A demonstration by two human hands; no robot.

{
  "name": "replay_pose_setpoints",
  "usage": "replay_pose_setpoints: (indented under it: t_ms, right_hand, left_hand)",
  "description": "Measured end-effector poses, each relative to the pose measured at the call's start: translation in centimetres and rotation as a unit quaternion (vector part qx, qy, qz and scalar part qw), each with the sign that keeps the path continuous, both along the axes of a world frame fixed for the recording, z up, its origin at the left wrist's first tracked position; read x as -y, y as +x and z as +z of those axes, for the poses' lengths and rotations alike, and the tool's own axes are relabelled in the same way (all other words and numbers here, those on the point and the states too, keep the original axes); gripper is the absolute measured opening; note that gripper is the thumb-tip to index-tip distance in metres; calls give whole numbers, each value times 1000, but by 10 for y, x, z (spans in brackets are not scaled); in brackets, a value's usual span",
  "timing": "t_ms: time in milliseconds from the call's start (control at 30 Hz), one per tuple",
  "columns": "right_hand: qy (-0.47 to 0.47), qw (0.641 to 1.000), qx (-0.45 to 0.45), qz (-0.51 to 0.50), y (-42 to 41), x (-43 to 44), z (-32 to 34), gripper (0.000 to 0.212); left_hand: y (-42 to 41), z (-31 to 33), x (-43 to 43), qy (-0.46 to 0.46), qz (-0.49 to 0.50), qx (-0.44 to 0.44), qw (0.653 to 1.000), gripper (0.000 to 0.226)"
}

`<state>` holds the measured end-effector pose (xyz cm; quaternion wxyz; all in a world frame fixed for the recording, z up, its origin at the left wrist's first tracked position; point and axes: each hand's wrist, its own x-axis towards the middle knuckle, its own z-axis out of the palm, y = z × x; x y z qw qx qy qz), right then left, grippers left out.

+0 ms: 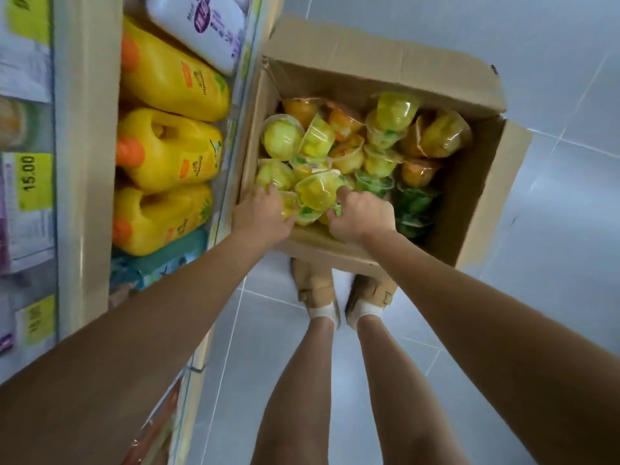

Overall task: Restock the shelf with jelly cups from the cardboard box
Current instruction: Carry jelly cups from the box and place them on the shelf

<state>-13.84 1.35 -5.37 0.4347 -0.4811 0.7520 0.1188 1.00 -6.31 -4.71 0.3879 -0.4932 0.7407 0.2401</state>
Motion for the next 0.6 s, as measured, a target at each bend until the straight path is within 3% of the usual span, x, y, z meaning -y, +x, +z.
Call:
replay_pose_setpoints:
  t_ms: [167, 333, 600]
  right_hand:
    - [-12, 1000, -11, -23, 9, 4, -44, 61]
    - [-1, 999, 5, -44, 22, 15, -76, 84]
    - [4, 995, 39, -97, 30, 25, -100, 87]
  left_hand:
    - [4, -41, 0, -5, 44, 48, 998, 71]
    - [13, -57, -4, -1, 83, -4, 997, 62]
    - [18, -71, -7, -21, 142, -33, 989, 63]
